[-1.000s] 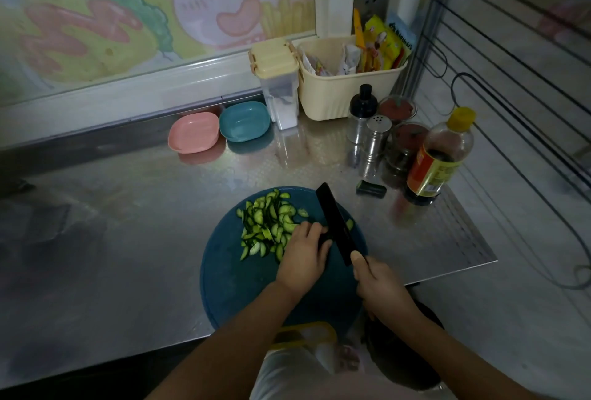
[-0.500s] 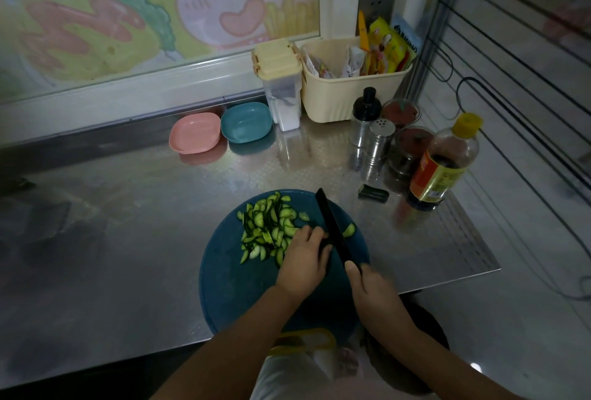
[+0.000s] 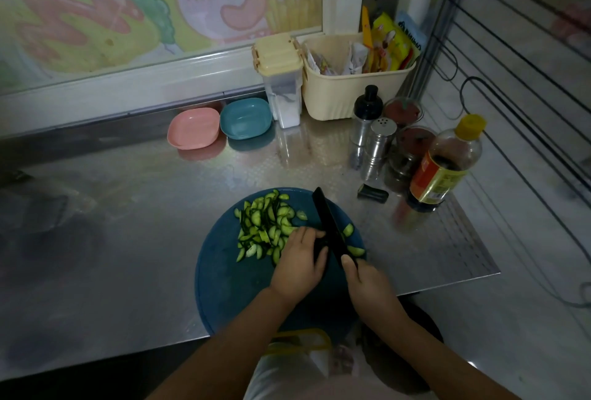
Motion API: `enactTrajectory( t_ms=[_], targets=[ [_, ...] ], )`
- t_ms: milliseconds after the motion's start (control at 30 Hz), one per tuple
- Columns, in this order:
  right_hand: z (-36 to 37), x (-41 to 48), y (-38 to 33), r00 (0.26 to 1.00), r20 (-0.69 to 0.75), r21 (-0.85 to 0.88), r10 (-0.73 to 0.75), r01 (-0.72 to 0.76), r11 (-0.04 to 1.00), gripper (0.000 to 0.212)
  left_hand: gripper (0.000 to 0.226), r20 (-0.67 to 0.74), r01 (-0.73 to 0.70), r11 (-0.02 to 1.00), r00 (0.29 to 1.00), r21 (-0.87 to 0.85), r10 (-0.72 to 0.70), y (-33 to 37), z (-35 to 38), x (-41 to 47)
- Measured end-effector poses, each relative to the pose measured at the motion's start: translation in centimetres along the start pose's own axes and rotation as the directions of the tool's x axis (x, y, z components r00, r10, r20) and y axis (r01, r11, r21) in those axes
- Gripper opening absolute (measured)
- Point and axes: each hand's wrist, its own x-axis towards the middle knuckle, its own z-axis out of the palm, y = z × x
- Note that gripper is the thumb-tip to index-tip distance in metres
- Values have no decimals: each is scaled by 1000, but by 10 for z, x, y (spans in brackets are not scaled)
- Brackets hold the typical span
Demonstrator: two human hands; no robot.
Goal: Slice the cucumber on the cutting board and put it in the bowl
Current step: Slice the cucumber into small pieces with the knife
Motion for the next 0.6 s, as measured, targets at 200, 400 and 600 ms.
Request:
enactTrajectory(
  t_ms=[200, 400, 600],
  targets=[
    [-4, -11, 6, 1000, 29, 153, -6, 2, 988, 37, 27, 6, 9, 1000, 1000, -3, -9, 0, -1, 1],
    [-8, -14, 6, 999, 15, 175, -38, 35, 984, 37, 20, 1, 23, 1000, 1000, 17, -23, 1, 0, 1],
    [-7, -15, 5, 999, 18, 189, -44, 40, 981, 37, 12, 3, 24, 999, 1000, 48, -24, 0, 1, 1]
  ],
)
